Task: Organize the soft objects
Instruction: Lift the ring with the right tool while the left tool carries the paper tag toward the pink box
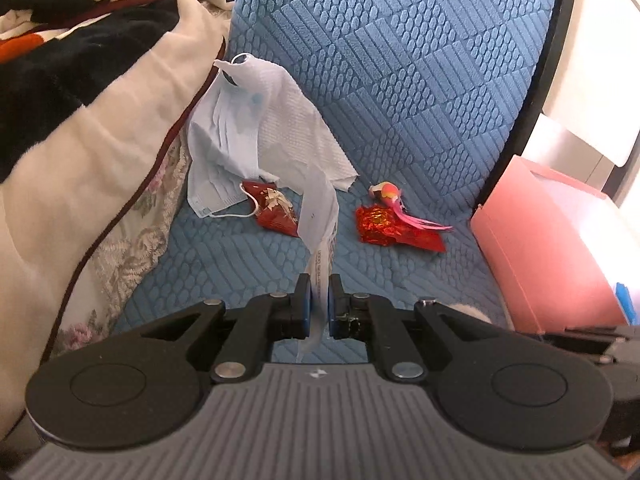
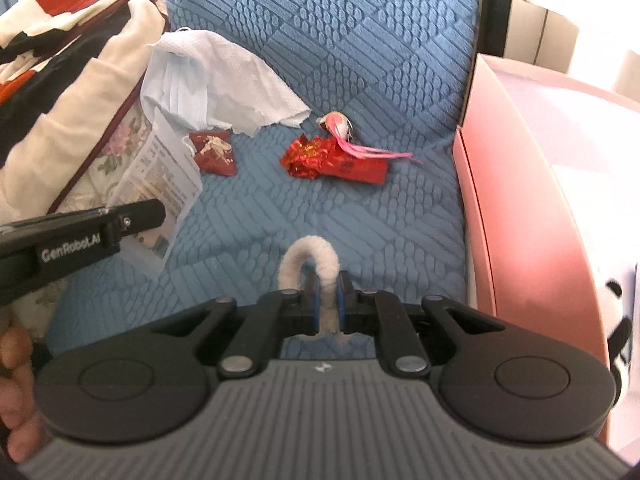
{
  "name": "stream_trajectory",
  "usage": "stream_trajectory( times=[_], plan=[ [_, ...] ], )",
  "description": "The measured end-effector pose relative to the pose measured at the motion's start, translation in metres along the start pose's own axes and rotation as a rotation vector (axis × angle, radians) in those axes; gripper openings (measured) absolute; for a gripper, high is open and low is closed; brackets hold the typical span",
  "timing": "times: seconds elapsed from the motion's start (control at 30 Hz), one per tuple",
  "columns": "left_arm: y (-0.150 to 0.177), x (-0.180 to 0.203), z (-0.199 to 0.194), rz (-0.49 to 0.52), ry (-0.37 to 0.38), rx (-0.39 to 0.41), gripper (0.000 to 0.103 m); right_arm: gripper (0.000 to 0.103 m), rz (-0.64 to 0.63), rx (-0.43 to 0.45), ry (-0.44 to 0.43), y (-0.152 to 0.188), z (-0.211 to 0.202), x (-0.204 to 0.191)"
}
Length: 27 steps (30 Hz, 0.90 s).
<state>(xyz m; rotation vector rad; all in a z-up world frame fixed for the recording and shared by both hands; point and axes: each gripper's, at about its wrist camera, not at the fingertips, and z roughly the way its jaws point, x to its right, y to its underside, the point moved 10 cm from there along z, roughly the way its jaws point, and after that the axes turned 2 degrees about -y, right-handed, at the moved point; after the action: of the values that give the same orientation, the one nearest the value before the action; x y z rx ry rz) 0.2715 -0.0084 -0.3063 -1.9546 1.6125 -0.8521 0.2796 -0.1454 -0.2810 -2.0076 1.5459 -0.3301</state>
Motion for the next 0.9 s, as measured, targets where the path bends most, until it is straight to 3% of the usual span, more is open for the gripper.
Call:
stream_trajectory(
  times=[0.57,0.9],
  plan=[
    [0.013,0.019,-0.021,-0.004,0.030,-0.043,0.010,0.012,-0.019,0.016,-0.014,0.015,-0.029,0.007],
    [0.001,0.042,-0.050,0.004,0.088,-0.048,0.010,0.012,-0.003,0.066,-0.018,0.001,-0.062,0.023]
  ],
)
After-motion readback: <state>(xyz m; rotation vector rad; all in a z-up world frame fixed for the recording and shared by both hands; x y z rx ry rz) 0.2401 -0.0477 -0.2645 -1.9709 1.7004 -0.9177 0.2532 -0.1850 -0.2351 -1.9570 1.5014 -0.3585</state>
